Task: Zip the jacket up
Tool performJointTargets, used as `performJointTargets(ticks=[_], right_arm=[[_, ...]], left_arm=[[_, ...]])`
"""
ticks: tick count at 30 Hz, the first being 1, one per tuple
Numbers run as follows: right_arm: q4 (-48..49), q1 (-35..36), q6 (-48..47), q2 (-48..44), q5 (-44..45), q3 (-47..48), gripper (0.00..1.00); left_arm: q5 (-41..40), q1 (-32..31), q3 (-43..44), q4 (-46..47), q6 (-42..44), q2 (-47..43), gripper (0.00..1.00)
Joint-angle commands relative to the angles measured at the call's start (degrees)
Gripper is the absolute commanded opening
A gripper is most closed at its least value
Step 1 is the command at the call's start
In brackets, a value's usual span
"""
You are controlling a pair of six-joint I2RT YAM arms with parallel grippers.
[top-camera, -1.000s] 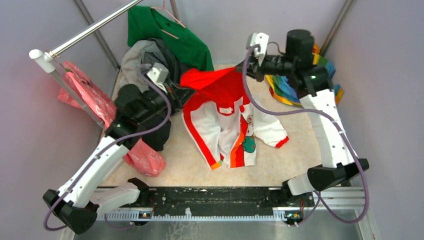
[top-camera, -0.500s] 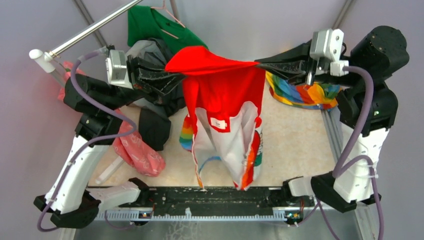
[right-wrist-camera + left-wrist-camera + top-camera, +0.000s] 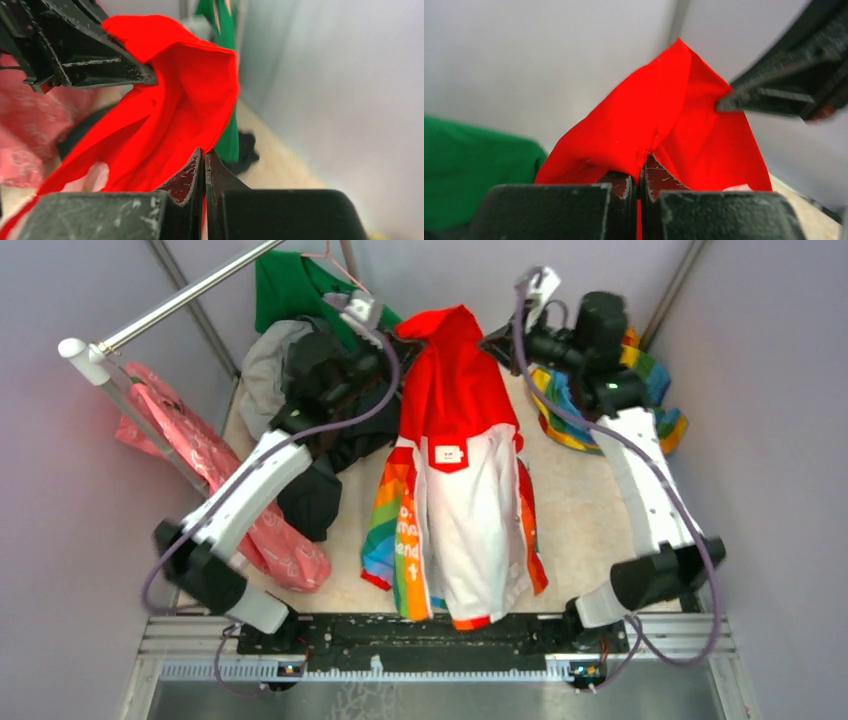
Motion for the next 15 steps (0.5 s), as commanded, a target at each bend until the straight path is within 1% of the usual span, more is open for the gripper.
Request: performJointTargets(ticks=[1, 2, 4, 6, 7, 9, 13, 14, 15], right_arm=[[21.1, 0.7, 9.1, 7.7, 15.0, -17.6, 0.0], [24.6, 1.1, 9.6, 9.8, 18.2, -20.4, 0.0], [29.5, 2.0, 11.1, 14.9, 24.0, -22.8, 0.0], [30.6, 2.4, 13.3, 20.4, 28.5, -22.2, 0.0], [30.4, 2.4, 14.2, 22.7, 30.6, -21.3, 0.0], [30.6, 2.4, 15.4, 26.4, 35.0, -20.2, 0.0], [33.1, 2.3, 15.9, 30.2, 42.0, -19.8, 0.0], [33.4, 2.3, 15.9, 30.9, 42.5, -19.6, 0.0], [33.4, 2.2, 15.9, 31.3, 42.6, -19.3, 0.01]], left_arm=[[-9.4, 2.7, 3.5, -2.9, -5.2, 17.1, 0.0], [-9.8, 3.1, 5.4, -3.8, -6.4, 21.5, 0.0], [-11.9, 3.4, 11.2, -7.7, -9.0, 30.2, 0.0], [-14.3, 3.5, 17.7, -14.0, -11.2, 39.3, 0.0], [-16.6, 3.5, 20.3, -15.9, -12.1, 42.0, 0.0], [-19.2, 3.5, 23.2, -17.0, -13.5, 45.9, 0.0], [-21.3, 3.6, 23.5, -14.5, -14.7, 48.6, 0.0], [-21.4, 3.8, 23.7, -13.9, -14.9, 49.0, 0.01], [-21.4, 3.8, 24.1, -13.6, -15.1, 49.5, 0.04]])
